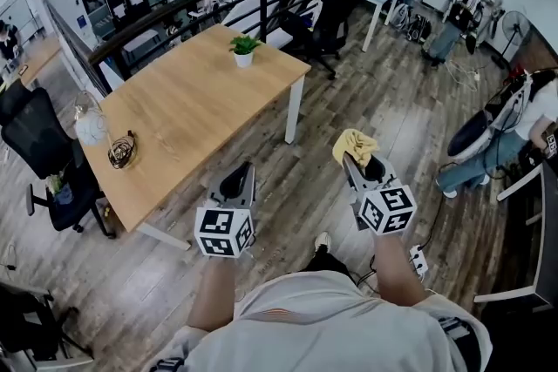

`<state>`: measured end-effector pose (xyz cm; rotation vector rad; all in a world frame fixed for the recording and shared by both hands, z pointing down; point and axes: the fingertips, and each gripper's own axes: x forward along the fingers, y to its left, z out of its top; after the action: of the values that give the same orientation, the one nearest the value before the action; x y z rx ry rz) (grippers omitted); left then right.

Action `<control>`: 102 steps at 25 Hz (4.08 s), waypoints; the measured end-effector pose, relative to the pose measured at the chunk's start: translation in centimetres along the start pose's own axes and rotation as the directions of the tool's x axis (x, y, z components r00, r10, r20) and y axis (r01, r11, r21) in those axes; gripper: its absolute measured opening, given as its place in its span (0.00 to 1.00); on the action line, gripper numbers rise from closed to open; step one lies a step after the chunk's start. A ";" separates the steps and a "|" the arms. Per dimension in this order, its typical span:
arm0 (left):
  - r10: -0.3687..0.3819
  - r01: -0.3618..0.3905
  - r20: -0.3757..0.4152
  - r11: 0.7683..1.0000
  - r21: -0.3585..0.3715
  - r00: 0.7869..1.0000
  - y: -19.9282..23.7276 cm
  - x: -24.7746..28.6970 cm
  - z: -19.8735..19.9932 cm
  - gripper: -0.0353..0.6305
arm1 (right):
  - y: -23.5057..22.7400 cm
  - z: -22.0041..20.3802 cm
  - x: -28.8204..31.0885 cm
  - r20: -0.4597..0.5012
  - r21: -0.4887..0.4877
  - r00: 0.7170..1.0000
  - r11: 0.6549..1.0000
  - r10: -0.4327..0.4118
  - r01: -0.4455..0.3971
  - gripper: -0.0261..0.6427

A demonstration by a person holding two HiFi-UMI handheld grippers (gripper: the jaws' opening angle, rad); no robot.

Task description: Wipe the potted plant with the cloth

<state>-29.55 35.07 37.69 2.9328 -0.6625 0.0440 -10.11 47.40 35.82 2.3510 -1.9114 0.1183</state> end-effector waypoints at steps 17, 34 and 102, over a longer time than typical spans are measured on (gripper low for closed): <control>0.064 -0.063 -0.038 0.998 0.031 0.997 2.6 20.2 2.8 0.09 | -14.6 1.1 16.3 -0.008 0.036 0.995 0.995 0.096 -0.095 0.33; 0.158 -0.160 -0.100 0.987 -0.016 0.982 5.2 36.8 1.9 0.09 | -26.4 -0.7 29.9 -0.038 0.081 0.975 0.973 0.220 -0.216 0.32; 0.173 -0.290 -0.242 0.374 -0.881 0.955 49.4 65.6 -19.4 0.25 | -15.9 -7.8 85.7 -0.415 0.144 0.620 0.721 0.666 -0.678 0.32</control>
<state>8.44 -34.36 66.85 1.7130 -0.7494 -0.1041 23.04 -31.50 54.04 1.2728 -2.3755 0.6236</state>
